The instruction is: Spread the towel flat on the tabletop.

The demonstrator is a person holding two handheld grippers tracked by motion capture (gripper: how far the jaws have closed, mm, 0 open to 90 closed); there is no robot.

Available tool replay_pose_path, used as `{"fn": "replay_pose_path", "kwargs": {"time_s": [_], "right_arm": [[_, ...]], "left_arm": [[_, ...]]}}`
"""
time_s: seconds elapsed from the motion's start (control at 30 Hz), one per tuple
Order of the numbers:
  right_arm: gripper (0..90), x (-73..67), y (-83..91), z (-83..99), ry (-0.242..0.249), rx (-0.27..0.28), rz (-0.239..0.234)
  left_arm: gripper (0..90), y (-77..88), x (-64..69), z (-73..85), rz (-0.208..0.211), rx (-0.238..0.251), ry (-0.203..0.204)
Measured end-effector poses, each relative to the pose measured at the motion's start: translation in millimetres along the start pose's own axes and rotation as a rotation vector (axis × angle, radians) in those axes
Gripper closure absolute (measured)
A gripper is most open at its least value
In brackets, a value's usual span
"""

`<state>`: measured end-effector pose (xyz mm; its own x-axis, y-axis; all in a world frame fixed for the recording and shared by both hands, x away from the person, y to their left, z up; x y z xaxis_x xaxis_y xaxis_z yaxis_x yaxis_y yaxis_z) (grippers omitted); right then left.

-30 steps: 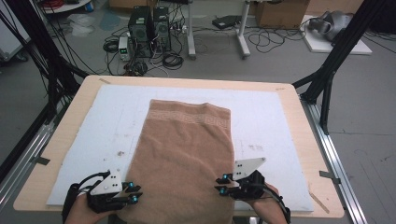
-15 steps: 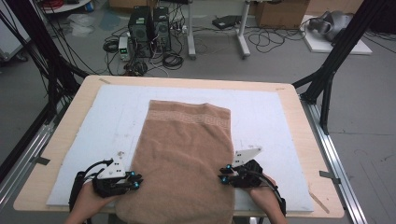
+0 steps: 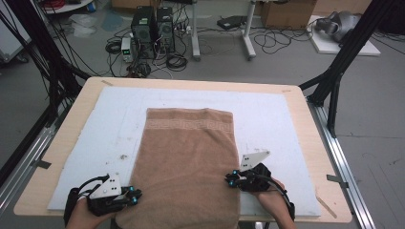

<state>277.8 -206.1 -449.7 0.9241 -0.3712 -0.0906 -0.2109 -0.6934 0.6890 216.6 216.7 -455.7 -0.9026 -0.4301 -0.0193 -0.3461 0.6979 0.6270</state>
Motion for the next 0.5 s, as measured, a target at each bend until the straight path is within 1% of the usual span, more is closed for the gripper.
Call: {"fn": "replay_pose_path", "kwargs": {"time_s": [0.07, 0.13, 0.23, 0.27, 0.3, 0.33, 0.37, 0.4, 0.43, 0.47, 0.5], "right_arm": [[73.1, -7.6, 3.6, -3.9, 0.015, 0.050, -0.010], [71.0, -18.5, 4.0, -7.5, 0.044, 0.067, -0.040], [68.7, -34.4, -3.4, -8.4, 0.080, 0.040, -0.071], [68.5, -37.3, -5.9, -7.9, 0.086, 0.029, -0.076], [68.5, -39.8, -10.2, -6.4, 0.096, 0.002, -0.078], [69.6, -40.9, -12.8, -5.2, 0.096, -0.018, -0.075], [72.6, -40.6, -17.0, -2.6, 0.103, -0.042, -0.071], [77.2, -39.7, -16.8, -1.3, 0.092, -0.022, -0.077], [80.6, -38.4, -16.6, -0.4, 0.087, -0.018, -0.080], [84.5, -37.4, -16.2, 0.4, 0.085, -0.014, -0.090], [86.0, -37.9, -15.7, 0.8, 0.090, -0.014, -0.101]], "left_arm": [[70.5, 0.5, -2.2, -1.8, -0.004, 0.005, 0.007], [69.3, 0.9, -3.9, -3.7, -0.002, 0.011, 0.017], [66.9, 0.3, -5.2, -8.1, 0.005, 0.039, 0.029], [66.9, -0.6, -5.6, -9.7, 0.011, 0.042, 0.031], [68.1, -2.0, -5.5, -10.2, 0.017, 0.038, 0.029], [72.2, -6.2, -4.7, -9.8, 0.014, 0.011, 0.023], [75.5, -10.3, -3.9, -8.5, 0.016, -0.020, 0.014], [78.7, -12.6, -2.6, -7.2, 0.017, -0.026, 0.004], [80.6, -12.7, -1.9, -6.5, 0.011, -0.010, 0.004], [82.0, -12.1, -2.8, -5.8, 0.016, -0.004, 0.017], [83.6, -11.7, -3.2, -5.1, 0.021, -0.002, 0.021]]}}
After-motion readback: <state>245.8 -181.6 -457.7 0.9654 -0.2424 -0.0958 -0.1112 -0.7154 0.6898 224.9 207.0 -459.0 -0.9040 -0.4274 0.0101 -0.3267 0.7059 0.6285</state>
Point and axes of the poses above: each handheld gripper's, and its own axes: y roughly backward along the jaws, z roughly out of its underside, x roughly to its right, the point moved 2 cm from there along -y, roughly forward along the jaws, and after that the axes turned 2 degrees about -y, right-handed, at the moved point
